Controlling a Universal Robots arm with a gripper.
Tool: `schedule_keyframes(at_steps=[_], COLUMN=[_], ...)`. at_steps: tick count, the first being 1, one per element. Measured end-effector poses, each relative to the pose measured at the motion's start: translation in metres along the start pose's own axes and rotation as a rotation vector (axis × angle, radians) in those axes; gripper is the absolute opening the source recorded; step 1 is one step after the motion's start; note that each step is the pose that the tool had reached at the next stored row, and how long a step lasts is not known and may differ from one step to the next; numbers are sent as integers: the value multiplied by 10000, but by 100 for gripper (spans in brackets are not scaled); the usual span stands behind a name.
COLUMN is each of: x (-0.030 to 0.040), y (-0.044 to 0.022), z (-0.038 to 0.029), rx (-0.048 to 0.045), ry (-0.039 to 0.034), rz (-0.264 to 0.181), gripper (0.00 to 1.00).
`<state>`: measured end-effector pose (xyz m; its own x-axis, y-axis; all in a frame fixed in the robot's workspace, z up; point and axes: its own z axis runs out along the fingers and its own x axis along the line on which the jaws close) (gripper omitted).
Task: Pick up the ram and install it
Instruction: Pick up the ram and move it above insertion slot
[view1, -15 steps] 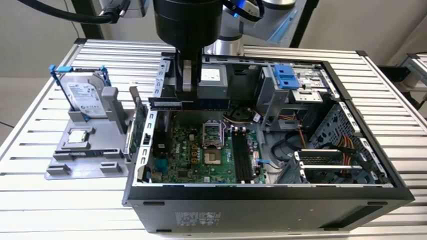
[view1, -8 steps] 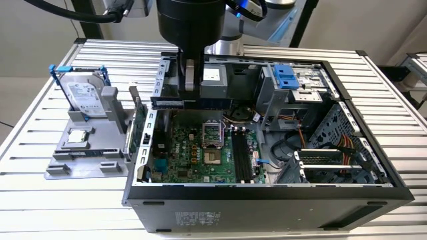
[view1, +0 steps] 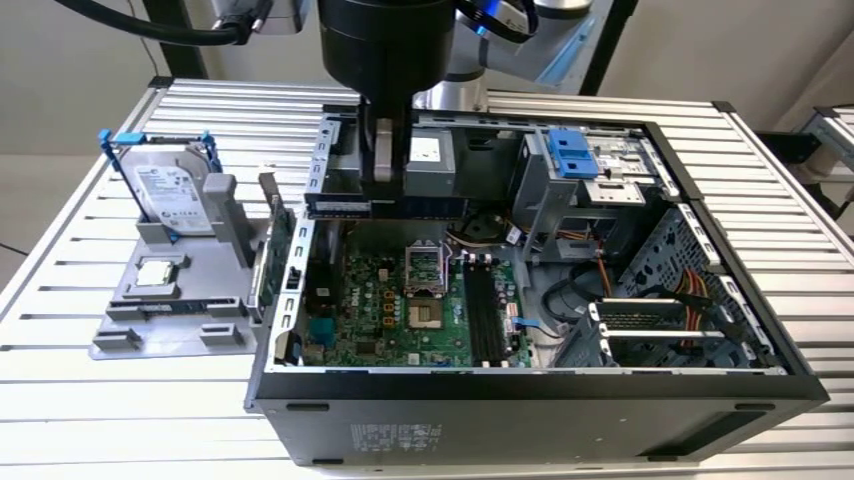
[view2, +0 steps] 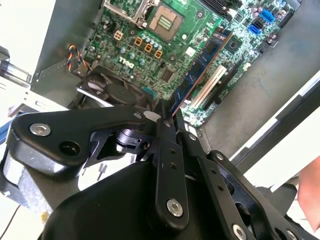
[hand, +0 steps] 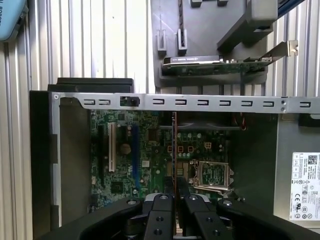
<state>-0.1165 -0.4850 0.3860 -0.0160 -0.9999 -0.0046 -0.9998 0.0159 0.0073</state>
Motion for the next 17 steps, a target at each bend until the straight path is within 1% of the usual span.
schedule_keyframes(at_steps=[8,17], x=[-6,-8], y=[-31,-117], z=[0,-1], rx=[0,0], ry=[0,0], rz=[26,31], gripper=[0,0])
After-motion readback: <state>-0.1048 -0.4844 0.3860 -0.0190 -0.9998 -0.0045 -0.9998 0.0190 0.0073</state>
